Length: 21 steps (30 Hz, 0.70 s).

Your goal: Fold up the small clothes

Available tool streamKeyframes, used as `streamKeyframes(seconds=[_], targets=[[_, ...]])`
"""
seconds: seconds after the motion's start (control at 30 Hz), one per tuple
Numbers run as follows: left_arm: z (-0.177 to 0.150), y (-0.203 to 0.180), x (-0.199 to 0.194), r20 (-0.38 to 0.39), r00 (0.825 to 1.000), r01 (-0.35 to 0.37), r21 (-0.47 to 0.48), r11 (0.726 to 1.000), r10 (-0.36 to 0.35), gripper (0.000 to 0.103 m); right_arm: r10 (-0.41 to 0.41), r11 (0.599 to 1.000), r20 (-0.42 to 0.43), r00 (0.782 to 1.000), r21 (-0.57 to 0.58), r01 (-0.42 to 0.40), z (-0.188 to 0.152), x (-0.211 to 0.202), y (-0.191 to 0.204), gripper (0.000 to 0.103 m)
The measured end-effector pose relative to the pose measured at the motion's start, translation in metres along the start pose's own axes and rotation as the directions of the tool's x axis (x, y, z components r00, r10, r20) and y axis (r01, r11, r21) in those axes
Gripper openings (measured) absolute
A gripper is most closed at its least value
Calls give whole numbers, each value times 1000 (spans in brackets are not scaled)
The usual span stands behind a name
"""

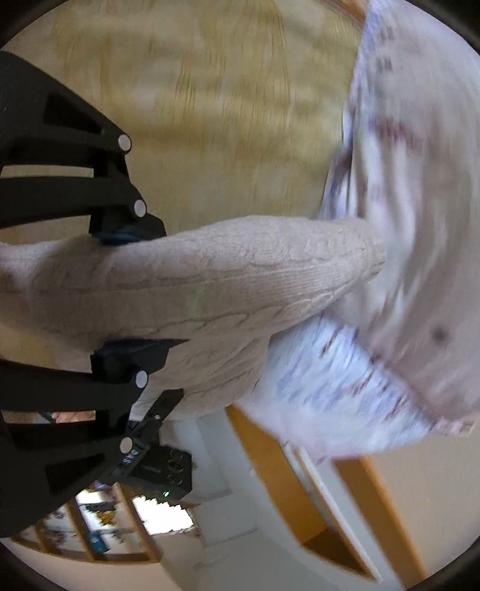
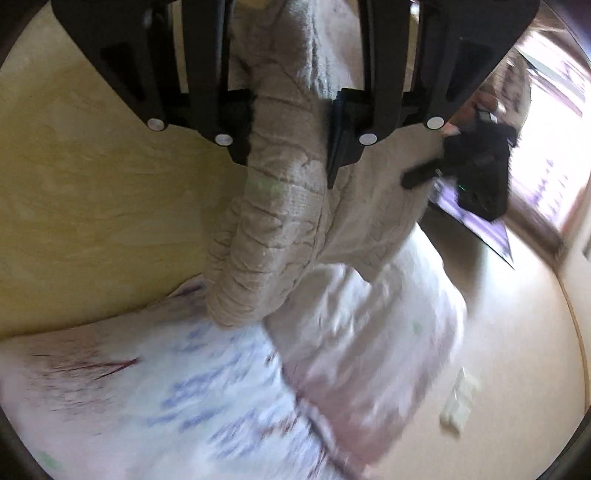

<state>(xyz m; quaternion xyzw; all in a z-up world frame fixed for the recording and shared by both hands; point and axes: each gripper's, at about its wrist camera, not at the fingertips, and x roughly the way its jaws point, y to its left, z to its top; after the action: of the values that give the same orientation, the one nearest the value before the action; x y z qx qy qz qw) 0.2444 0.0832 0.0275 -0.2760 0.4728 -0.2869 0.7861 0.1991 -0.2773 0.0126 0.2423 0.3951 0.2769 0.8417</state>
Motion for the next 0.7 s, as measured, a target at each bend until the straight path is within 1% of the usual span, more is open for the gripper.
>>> streamKeyframes(seconds=[0.07,0.1,0.13,0.17,0.2,0.27,0.37,0.4,0.47,0.5,0.53,0.57,0.6,0.63,0.7], targets=[[0,25,3,-14,998,-63,-61,996,62,44,-46,999,-68,997,15,47,-3,26,-3,32],[-2,39,7,-29,998,-61,-105,993,59,45,-76,997,-84,994,27,79,-5,34,-7,35],[-5,48,6,-18,1000,-12,-138,990,9,45,-60,996,-87,994,55,65,-5,37,-12,36],[-6,51,5,-13,1000,5,-144,990,-7,46,-42,996,-91,995,78,49,-4,35,-15,38],[-7,49,3,-7,1000,-2,-129,992,1,47,-24,994,-99,995,104,34,-3,31,-19,38],[-8,43,-1,3,999,-37,-90,995,37,49,-27,993,-91,995,112,37,-1,20,-22,39],[-11,32,-13,40,995,-85,-46,995,87,52,-45,993,-34,998,109,49,3,-1,-23,39],[-13,27,-21,74,991,-114,-16,993,115,54,-47,993,-17,999,111,49,4,-8,-24,39],[-16,13,-30,125,979,-165,33,986,160,66,-51,992,2,999,119,50,7,-10,-22,38],[-20,6,-34,151,969,-208,60,976,197,67,-51,992,-1,999,116,51,7,-7,-23,37],[-22,1,-36,164,961,-238,79,968,223,68,-56,994,-15,998,97,57,7,0,-18,32],[-22,-1,-37,166,958,-251,88,964,234,69,-76,994,-17,997,71,77,8,4,-13,17],[-23,-5,-37,165,955,-263,97,960,245,69,-117,992,-6,993,37,117,8,8,-7,10],[-24,-7,-37,161,954,-269,105,957,251,70,-175,984,15,984,3,175,10,10,0,10],[-24,-10,-35,154,950,-290,110,951,272,72,-228,974,47,973,-1,228,16,12,2,9]])
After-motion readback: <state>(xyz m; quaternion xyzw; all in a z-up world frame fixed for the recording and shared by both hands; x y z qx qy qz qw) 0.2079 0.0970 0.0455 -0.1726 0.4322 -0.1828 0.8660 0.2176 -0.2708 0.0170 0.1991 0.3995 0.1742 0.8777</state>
